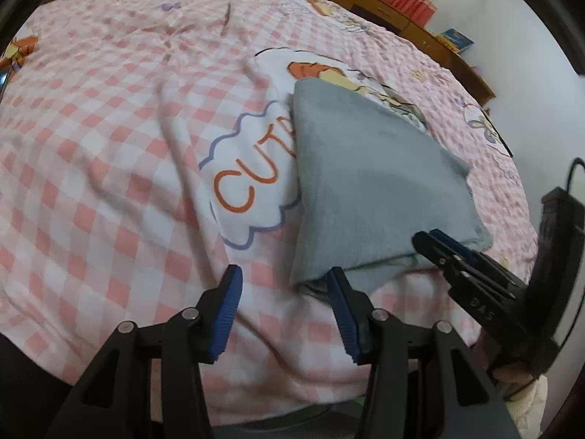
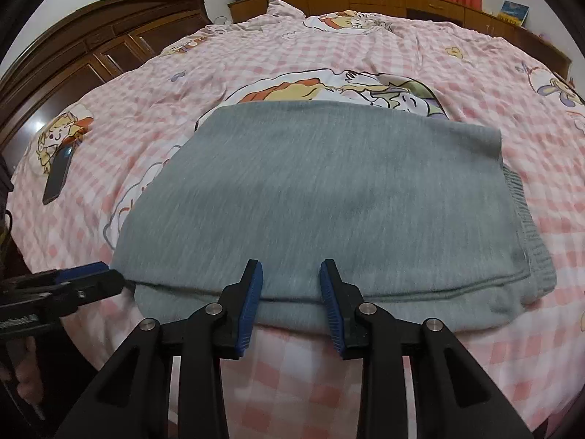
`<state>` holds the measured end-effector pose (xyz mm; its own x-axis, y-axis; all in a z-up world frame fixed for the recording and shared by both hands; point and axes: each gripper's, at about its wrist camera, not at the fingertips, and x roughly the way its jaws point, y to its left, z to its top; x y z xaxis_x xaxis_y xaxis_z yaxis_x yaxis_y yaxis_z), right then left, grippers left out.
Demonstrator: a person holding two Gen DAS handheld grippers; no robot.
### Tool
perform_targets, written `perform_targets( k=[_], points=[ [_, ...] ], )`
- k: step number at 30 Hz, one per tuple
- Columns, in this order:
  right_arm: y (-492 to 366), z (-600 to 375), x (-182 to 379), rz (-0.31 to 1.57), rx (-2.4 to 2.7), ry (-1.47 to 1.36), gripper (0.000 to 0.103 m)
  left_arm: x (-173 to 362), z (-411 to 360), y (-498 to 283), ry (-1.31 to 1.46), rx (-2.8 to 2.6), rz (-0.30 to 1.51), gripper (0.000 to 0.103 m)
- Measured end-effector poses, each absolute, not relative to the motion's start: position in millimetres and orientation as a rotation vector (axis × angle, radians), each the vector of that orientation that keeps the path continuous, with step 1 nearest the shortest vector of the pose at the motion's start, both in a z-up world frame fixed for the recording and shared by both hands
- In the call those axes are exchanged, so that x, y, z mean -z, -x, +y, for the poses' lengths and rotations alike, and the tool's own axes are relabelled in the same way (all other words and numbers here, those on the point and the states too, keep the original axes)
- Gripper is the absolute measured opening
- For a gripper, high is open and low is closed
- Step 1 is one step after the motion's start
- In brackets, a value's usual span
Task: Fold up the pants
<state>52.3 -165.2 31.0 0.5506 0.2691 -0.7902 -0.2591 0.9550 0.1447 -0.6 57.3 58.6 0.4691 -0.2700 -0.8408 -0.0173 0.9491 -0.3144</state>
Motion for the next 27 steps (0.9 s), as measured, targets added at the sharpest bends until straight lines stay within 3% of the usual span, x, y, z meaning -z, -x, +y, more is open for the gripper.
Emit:
perform_targets(
  k=[6, 10, 17, 23, 27],
  points=[
    [-36.5, -180.0, -44.8, 0.874, -0.326, -0.101, 0.034, -73.5, 53.9, -6.6, 0.324, 0.204, 0.988, 0.061],
    [-37.8, -181.6, -57.6, 0.817, -0.301, -0.072, 0.034, -57.8, 56.8, -29.4, 0.393, 0.155, 1.006, 0.062],
    [-47.1, -202.6, -25.5, 0.866, -0.290, -0.184, 0.034, -39.8, 59.5, -36.7, 0.474, 0.163, 0.993, 0.062],
    [-49.7, -197.3, -47.3, 0.812, -0.283, -0.148, 0.034, -34.3, 45.7, -36.6, 0.527, 0.233, 0.988, 0.062],
    [-59.3, -193.6, -21.0, 0.885, -0.263, -0.166, 0.034, -32.5, 37.1, -38.4, 0.513, 0.222, 0.962, 0.065]
  ],
)
